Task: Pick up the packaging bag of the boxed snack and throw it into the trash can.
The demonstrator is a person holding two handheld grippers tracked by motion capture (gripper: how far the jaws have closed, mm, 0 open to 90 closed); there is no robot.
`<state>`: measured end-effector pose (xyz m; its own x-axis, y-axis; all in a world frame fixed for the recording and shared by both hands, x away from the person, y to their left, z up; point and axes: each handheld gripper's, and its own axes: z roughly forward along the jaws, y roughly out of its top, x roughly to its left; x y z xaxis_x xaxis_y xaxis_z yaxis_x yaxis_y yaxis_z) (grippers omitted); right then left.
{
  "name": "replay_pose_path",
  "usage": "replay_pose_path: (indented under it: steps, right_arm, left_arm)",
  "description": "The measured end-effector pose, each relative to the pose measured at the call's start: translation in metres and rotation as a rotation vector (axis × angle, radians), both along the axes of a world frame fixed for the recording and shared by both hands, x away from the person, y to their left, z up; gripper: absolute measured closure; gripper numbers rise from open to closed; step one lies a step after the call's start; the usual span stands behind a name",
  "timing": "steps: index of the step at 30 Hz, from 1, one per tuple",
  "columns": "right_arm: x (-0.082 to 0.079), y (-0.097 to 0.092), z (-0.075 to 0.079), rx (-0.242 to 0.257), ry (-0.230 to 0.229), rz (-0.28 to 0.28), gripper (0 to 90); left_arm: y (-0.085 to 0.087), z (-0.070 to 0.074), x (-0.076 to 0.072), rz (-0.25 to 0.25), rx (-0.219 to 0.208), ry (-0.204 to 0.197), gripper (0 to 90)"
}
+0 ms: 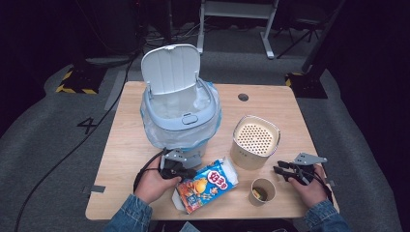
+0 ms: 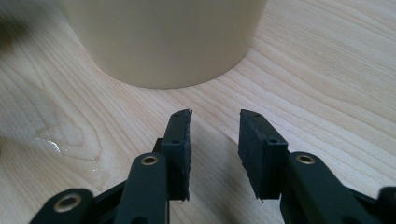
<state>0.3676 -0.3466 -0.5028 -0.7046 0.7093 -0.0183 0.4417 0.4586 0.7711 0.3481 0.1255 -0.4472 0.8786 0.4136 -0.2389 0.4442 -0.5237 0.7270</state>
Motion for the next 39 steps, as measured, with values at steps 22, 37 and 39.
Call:
replay_pose_path:
  steps: [22,37,39]
  right_arm:
    - [0.0,0.001,0.0,0.003,0.005,-0.009,64.2]
    - [-0.001,0.002,0.0,-0.001,-0.001,-0.022,64.2]
    - [-0.001,0.001,0.0,0.003,0.004,-0.022,64.2]
  left_arm:
    - [0.019,0.06,-0.023,0.023,-0.344,-0.235,87.0]
    - [0.026,0.107,-0.014,0.071,-0.435,-0.345,87.1]
    - [0.026,0.116,-0.014,0.082,-0.437,-0.364,87.1]
